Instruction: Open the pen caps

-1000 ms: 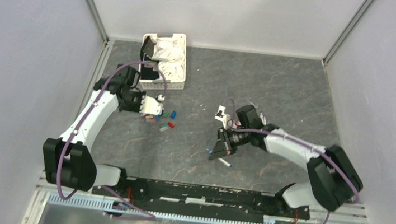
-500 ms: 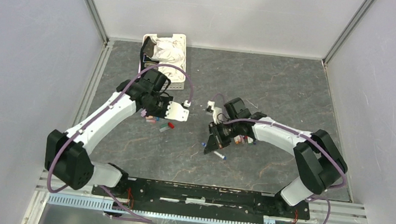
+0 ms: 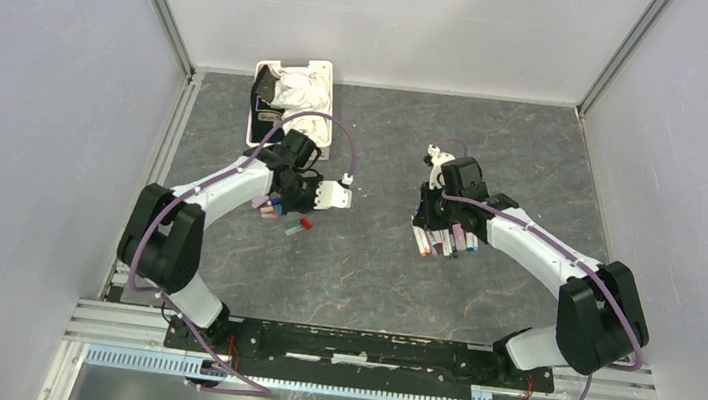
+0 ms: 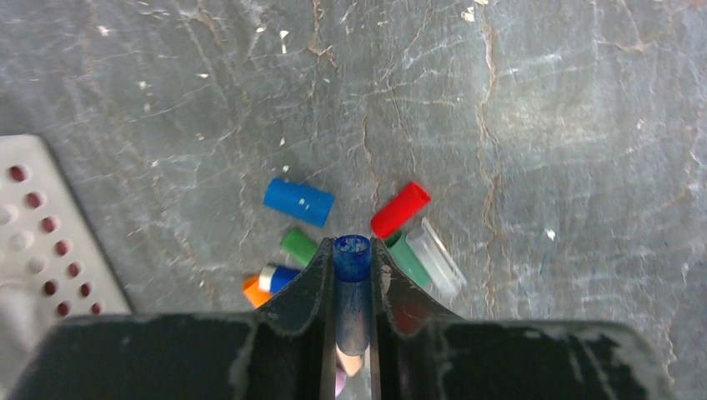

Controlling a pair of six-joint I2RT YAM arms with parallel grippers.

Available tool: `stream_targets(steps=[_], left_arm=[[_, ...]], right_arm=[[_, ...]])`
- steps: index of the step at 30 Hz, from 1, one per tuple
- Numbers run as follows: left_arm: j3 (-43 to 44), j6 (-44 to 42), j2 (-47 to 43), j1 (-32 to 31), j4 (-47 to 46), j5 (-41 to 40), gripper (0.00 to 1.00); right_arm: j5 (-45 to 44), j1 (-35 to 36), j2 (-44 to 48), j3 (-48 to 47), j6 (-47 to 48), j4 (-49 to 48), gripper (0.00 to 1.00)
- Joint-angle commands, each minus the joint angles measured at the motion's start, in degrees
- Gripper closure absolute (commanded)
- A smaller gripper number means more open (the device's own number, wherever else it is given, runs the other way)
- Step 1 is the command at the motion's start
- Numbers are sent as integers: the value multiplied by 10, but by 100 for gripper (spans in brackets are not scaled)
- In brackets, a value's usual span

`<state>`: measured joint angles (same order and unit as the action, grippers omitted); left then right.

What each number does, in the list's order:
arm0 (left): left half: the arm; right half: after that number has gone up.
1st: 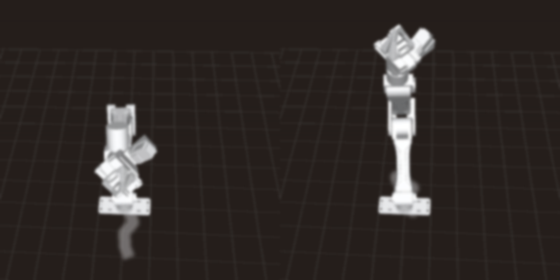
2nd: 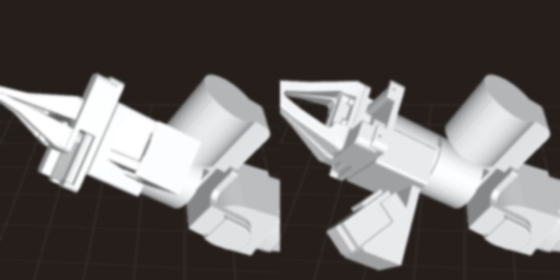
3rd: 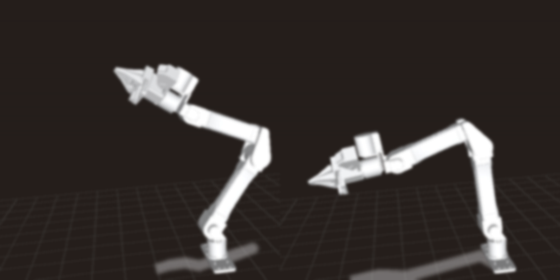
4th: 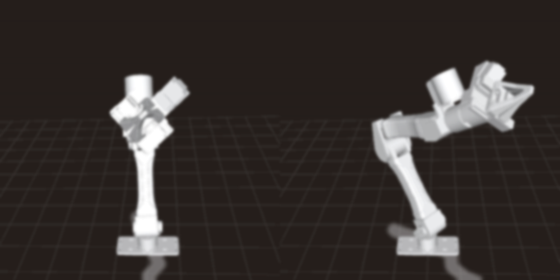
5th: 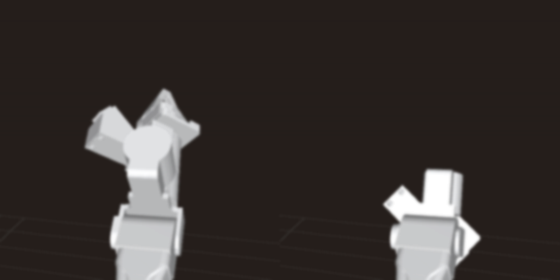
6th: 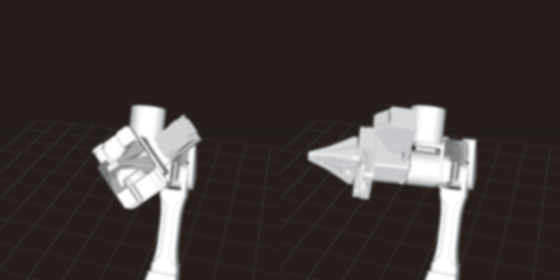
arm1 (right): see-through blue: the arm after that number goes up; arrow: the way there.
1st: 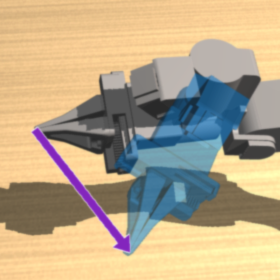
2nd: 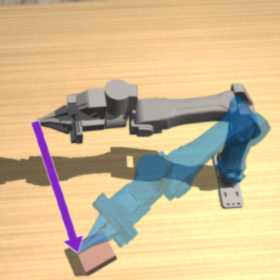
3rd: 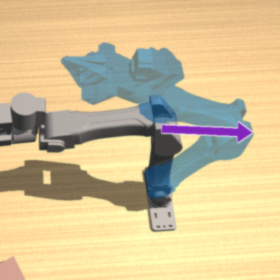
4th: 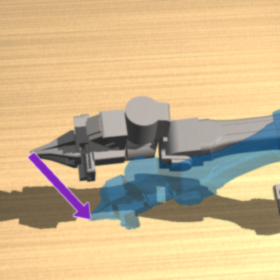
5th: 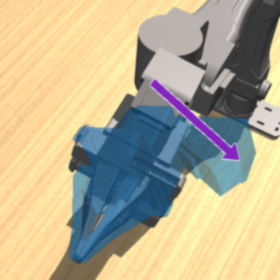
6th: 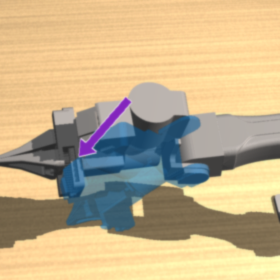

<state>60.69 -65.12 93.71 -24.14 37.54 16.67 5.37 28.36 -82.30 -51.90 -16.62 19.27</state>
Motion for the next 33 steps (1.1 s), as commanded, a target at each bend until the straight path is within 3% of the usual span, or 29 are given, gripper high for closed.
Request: stream_targets(steps=[1, 3, 6, 17, 18, 19, 20, 24, 33], left_arm=[[4, 42, 29, 0, -53, 31, 87], [7, 46, 36, 0, -54, 38, 83], [8, 55, 40, -2, -53, 40, 69], [77, 84, 9, 0, 32, 74, 49], [95, 90, 9, 1, 51, 77, 21], [113, 96, 9, 1, 78, 81, 5], [133, 105, 9, 1, 101, 85, 1], [179, 137, -12, 7, 148, 109, 0], [224, 193, -93, 39, 153, 93, 0]], right_arm=[[-107, -3, -18, -13, -12, -46, 100], [-125, -2, -30, -8, -13, -59, 100], [-132, -2, -41, 8, -19, -90, 100], [-169, 3, -77, 23, -16, -134, 100], [-175, 5, -78, 26, -15, -138, 99], [-180, 7, -79, 30, -14, -144, 98], [-184, 11, -80, 36, -13, -150, 97], [-201, 21, -95, 40, -6, -160, 90], [-210, 31, -115, 39, 5, -163, 76]])
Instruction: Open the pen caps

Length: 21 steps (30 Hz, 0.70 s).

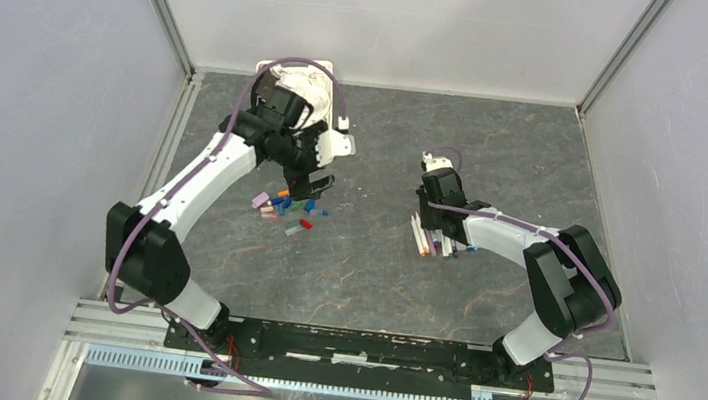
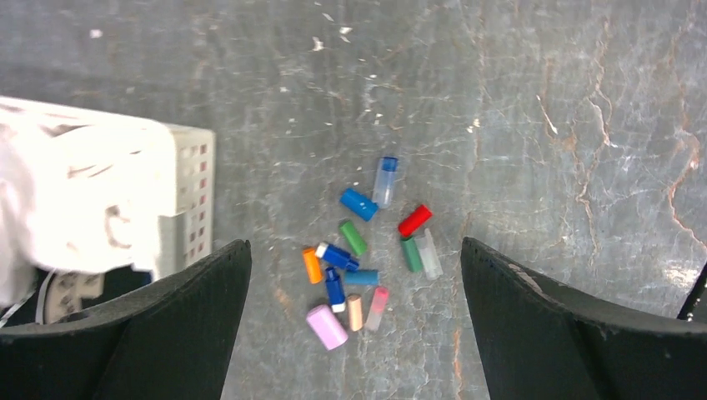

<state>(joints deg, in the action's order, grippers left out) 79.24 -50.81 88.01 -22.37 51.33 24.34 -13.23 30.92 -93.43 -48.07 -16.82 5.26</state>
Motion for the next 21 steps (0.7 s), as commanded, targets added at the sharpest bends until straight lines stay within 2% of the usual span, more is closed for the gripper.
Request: stream_targets(steps=[1, 10, 17, 21], left_arm=[[42, 52, -41, 26, 16, 21, 0], [44, 77, -61, 35, 11, 19, 0], [24, 162, -110, 43, -91, -81, 0], [-14, 178, -141, 51, -142, -117, 0]], right_arm=[[-26, 7, -2, 2, 9, -23, 75], [-44, 23, 34, 28, 8, -19, 70], [-39, 27, 81, 52, 0, -12, 72], [-24, 29, 103, 55, -3, -6, 68]])
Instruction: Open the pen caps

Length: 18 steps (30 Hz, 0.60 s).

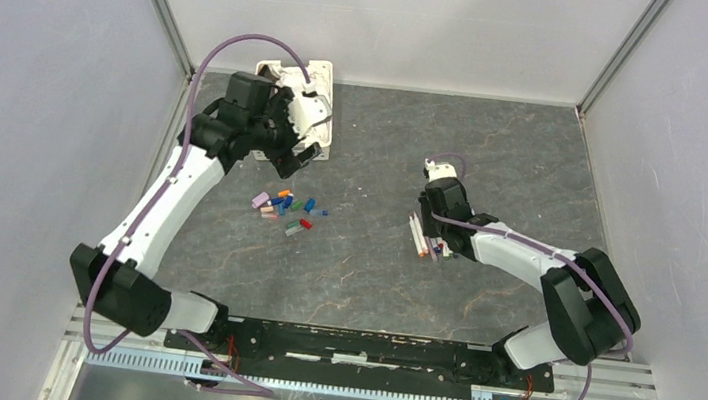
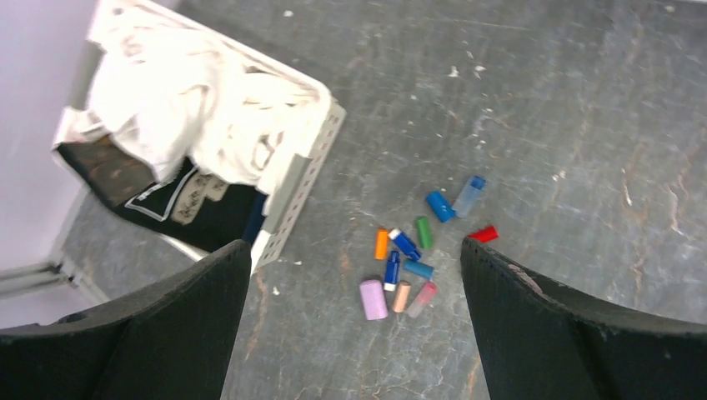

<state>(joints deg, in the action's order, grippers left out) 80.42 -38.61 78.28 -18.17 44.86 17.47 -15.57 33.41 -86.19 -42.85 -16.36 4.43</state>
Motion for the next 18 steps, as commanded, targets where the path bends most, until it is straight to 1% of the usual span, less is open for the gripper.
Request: stream_targets(steps=[1, 4, 6, 8, 10, 11, 12, 13, 15, 18], left_arm=[[-32, 57, -47, 11, -83, -53, 0], [-39, 61, -43, 29, -87, -49, 0], [-40, 70, -35, 59, -92, -30, 0], [-46, 88, -26, 101, -112, -11, 0], [-67, 106, -17, 131, -142, -26, 0], [-79, 113, -13, 140, -156, -36, 0], [-93, 121, -8, 148, -173, -43, 0], [-106, 129, -5, 159, -189, -47, 0], [-140, 145, 4, 167, -231, -57, 0], [-201, 160, 8, 170, -296, -62, 0]], right_arm=[[1, 4, 35, -2, -7, 8, 67], [3, 4, 56, -20, -7, 27, 62], [-7, 3, 78, -30, -5, 37, 53], [-31, 2, 101, -39, 1, 48, 40], [-66, -2, 121, -44, 4, 58, 27], [-84, -6, 131, -42, 5, 59, 18], [-101, -11, 138, -39, 6, 60, 4], [-121, -19, 143, -37, 3, 62, 2], [-155, -43, 148, -35, -11, 74, 2], [-238, -73, 157, -23, -34, 85, 2]])
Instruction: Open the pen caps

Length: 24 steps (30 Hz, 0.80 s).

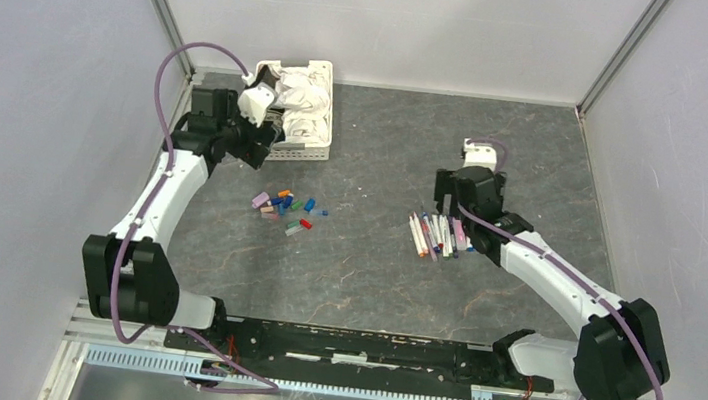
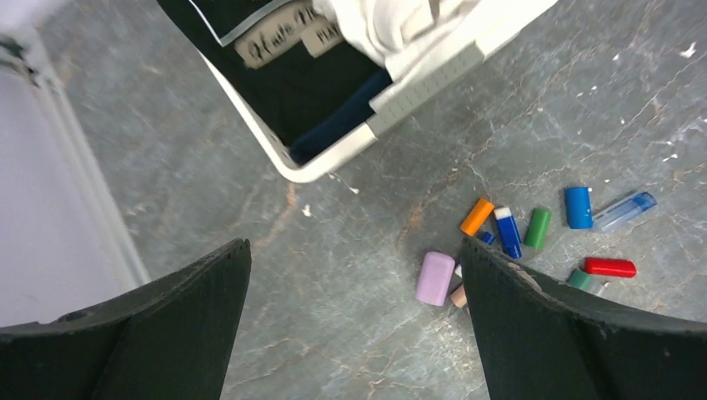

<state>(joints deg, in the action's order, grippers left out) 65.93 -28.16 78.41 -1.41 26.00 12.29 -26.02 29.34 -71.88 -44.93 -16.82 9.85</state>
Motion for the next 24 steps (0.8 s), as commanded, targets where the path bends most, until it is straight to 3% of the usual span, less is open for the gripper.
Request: stream_targets(steps=[1, 8, 14, 22, 24], left_arm=[[-80, 61, 7, 3, -128, -10, 0], [-254, 116, -7, 4, -366, 6, 0], [-343, 184, 10, 4, -560, 33, 0], [-385, 228, 25, 7, -649, 22, 0], [-405, 226, 30, 7, -678, 30, 0]], right_arm=[[-149, -41, 21, 13, -26, 18, 2], [-279, -88, 77, 181, 108, -244, 2], [-292, -116, 59, 246, 137, -357, 2], [-255, -122, 53, 377, 188, -606, 2], [-251, -124, 41, 372, 211, -623, 2]])
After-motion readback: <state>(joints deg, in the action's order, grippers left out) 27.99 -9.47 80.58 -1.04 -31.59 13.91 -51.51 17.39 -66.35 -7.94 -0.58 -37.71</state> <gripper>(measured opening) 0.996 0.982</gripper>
